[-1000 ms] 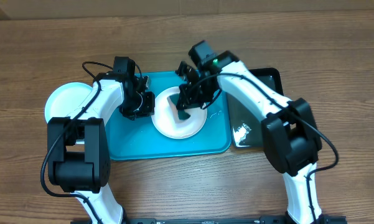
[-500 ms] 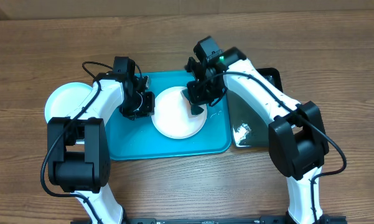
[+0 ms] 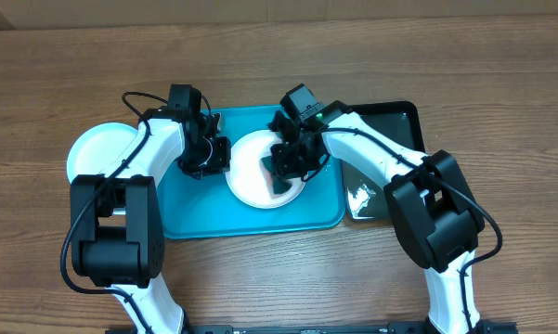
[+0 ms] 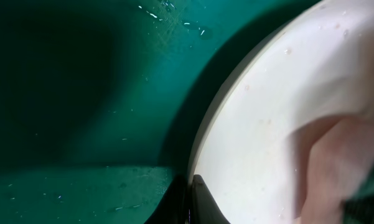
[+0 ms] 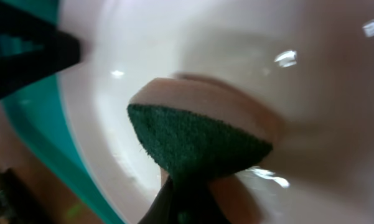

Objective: Clean dirty plates on tray and stack at the side
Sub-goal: 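Scrub white plate with sponge while left gripper holds rim, then return sponge to black tray and lift right gripper away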

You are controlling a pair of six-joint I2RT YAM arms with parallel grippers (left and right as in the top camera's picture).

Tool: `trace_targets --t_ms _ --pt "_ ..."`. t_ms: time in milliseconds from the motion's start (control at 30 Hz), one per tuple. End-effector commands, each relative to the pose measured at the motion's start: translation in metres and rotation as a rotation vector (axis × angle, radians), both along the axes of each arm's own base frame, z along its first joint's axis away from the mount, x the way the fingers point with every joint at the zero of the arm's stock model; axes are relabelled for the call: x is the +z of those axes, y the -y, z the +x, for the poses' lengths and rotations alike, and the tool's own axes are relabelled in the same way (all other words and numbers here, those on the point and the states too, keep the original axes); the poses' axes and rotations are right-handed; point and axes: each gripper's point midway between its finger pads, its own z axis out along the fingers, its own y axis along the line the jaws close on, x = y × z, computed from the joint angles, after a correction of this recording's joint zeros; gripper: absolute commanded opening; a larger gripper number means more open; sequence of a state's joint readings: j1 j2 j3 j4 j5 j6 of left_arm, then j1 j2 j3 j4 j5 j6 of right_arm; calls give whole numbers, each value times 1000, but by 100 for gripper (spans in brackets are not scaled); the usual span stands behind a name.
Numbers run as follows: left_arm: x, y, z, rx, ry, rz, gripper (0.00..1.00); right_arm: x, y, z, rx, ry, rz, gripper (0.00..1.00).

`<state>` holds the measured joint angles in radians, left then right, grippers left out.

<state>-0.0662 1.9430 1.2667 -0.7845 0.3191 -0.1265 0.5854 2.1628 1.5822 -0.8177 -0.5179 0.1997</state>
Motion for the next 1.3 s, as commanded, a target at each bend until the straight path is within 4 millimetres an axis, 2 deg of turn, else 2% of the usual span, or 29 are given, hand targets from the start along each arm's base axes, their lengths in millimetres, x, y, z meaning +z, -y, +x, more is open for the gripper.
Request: trace_targets --t_ms 0,100,233,333,433,633,733,767,933,1100,1133,1167,1200,1233,1267 --pt "1 6 0 -25 8 -14 4 26 -30 -19 75 -60 175 4" --pt "1 6 0 -24 8 -14 4 44 -32 -6 70 -28 212 4" --pt "1 6 0 -24 8 -13 4 79 -15 16 44 23 229 4" --pt "1 6 0 -25 8 -13 5 105 15 31 12 53 212 4" --pt "1 6 0 -25 8 -14 5 115 58 43 -59 69 122 4" --pt "1 6 0 -25 9 -14 5 89 172 51 -234 32 -238 4" --pt "1 6 0 -24 9 -14 5 73 213 52 -292 21 -374 4" --pt "1 6 0 -24 9 -14 5 68 220 50 -301 14 -394 4" --pt "1 6 0 -25 8 -13 5 39 238 36 -303 -27 -472 4" --pt "1 6 0 -25 8 -13 5 20 240 30 -300 -37 -483 4" --pt "1 6 0 -25 8 -13 5 17 240 30 -300 -34 -482 7" --pt "1 6 0 -25 8 -13 5 16 240 31 -302 -29 -480 21" --pt "1 6 0 -25 8 -13 5 15 240 32 -303 -23 -478 29" --pt "1 6 0 -25 8 -13 5 15 239 34 -305 -16 -475 46" --pt "1 6 0 -25 8 -13 5 16 239 36 -307 -8 -472 55"
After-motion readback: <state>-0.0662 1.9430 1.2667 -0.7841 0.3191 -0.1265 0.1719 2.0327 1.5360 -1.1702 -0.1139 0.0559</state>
